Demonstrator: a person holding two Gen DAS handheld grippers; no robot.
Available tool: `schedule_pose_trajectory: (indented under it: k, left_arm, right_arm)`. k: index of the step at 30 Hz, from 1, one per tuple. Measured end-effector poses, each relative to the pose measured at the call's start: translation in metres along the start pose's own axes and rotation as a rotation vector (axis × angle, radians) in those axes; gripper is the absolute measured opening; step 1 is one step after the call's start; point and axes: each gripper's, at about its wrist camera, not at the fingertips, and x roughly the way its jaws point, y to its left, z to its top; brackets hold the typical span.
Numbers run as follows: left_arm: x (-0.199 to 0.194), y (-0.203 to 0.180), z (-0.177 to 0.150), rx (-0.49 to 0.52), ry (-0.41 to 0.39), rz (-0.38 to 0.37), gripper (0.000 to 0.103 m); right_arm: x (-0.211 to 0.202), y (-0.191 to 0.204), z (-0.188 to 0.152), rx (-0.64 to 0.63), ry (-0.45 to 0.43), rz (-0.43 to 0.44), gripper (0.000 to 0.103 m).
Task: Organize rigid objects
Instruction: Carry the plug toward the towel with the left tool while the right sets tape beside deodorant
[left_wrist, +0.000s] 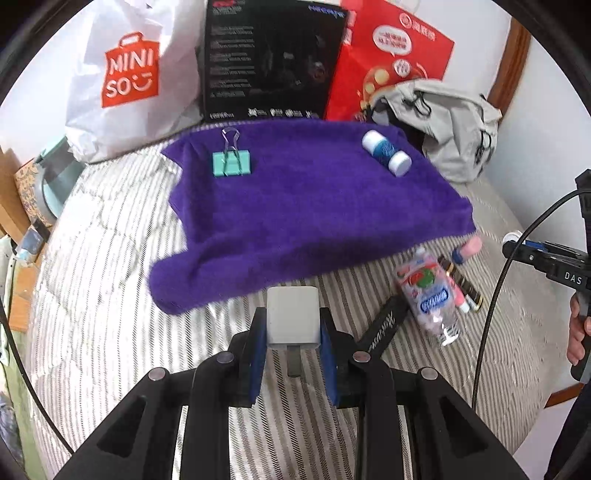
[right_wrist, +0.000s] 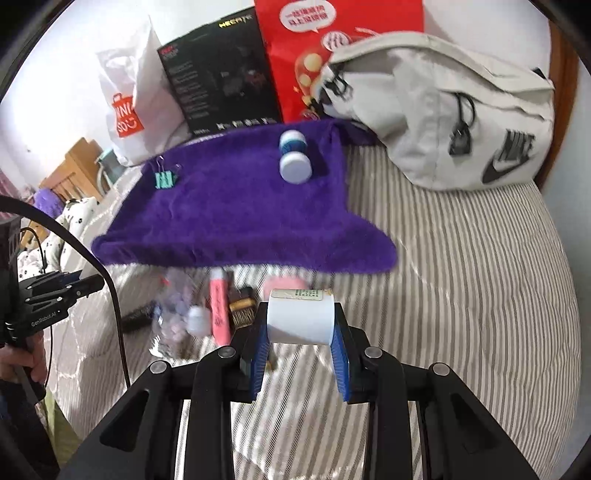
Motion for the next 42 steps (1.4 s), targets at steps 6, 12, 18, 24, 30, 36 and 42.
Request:
schedule_pose_trajectory:
  k: [6,12,18,24,30,36,42]
  left_arm:
    - [-0.005,0.011,0.021,-0.016,-0.025,0.007,0.025]
    - [0.0,0.022,0.044,-0.026,-0.047,0.018,0.025]
    - [0.018,0.029,0.062,-0.036,-0.044,0.01,0.025]
    - [0.041,0.032,0.074,-0.031,-0.025,0.011,0.025]
    - [0.052,0.034,0.079,-0.043,-0.018,-0.001,0.025]
    - [0.061,0.037,0.083,-0.055,-0.015,-0.001,0.025]
    - [0.075,0.04,0.089,-0.067,-0.007,-0.003,0.025]
  right_arm:
    - [0.014,0.007,0.042,-0.046,-0.028,0.03,0.031]
    - [0.057,0.011,0.08,-0.07,0.004,0.036,0.031]
    - [0.105,0.01,0.098,-0.095,0.082,0.015,0.031]
    - [0.122,0.012,0.103,-0.121,0.099,-0.032,0.031]
    - [0.134,0.013,0.101,-0.146,0.11,-0.06,0.031]
    - [0.136,0.015,0.098,-0.182,0.1,-0.071,0.032]
    - [0.128,0.019,0.09,-0.202,0.135,-0.04,0.044]
